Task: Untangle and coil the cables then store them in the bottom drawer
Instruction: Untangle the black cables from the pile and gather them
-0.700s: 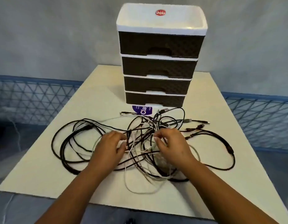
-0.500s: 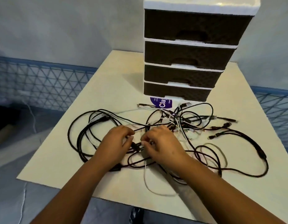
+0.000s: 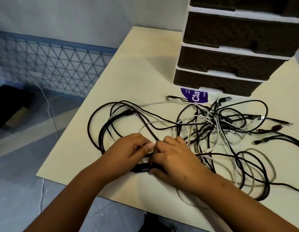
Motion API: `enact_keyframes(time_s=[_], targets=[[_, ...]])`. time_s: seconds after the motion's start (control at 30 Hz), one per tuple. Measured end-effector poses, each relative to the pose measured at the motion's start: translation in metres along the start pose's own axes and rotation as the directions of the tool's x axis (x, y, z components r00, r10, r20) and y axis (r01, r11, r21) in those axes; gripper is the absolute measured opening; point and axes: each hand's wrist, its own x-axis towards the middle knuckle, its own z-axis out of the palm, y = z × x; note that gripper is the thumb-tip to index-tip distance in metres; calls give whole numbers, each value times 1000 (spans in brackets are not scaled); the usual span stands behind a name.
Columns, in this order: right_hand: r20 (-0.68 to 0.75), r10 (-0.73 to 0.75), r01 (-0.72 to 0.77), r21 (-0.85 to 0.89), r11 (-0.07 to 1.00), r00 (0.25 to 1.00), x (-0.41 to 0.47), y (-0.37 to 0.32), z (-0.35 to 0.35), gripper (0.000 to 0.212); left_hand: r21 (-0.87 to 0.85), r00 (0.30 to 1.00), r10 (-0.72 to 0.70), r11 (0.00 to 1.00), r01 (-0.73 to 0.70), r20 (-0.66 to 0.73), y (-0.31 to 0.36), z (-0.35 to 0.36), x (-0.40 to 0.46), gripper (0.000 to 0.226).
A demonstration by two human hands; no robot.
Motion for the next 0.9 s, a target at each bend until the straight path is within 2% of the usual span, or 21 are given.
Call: enact_keyframes(time_s=[0.07,0.13,0.23,0.3,0.4,0.47,0.57,0.63,0.73,0.83,0.9], targets=[[-26,90,-87,96,992,996,0,5,-9,27,13,997,-12,1000,11,73,0,-8,-5,44],[-46,200,-181,264,947,979,-3,10,-23,24,116,992,-7,993,-7,123,0,-15,-10,48],[-57,364,-278,541,794,929,-11,20,-47,6,194,995,-10,981,-10,102,-3,-30,-9,47],[-73,482,-296,707,642,873,-16,29,-61,7,206,1000,4,979,-6,9,-8,-44,-4,45],[-111,615,-283,814,507,781,-22,41,-80,13,297,978,62,955,0,-198,-16,-63,8,44],[-53,639,-302,849,434,767,-24,47,-93,14,361,947,31,928,90,-318,-15,-71,17,42],[62,607,-351,860,370,792,-28,49,-109,28,365,907,-20,911,190,-422,0,-71,32,41],[32,618,-276,912,304,786,-29,48,-116,28,354,874,-13,912,209,-485,16,-64,39,48],[-1,663,-88,991,101,749,-31,50,-124,32,319,816,90,940,120,-571,44,-47,41,57],[38,642,22,996,-85,766,-33,52,-140,40,373,761,295,925,-76,-577,75,-28,38,43],[24,619,78,988,-136,785,-35,50,-151,34,353,778,384,909,-223,-498,92,-15,42,29]])
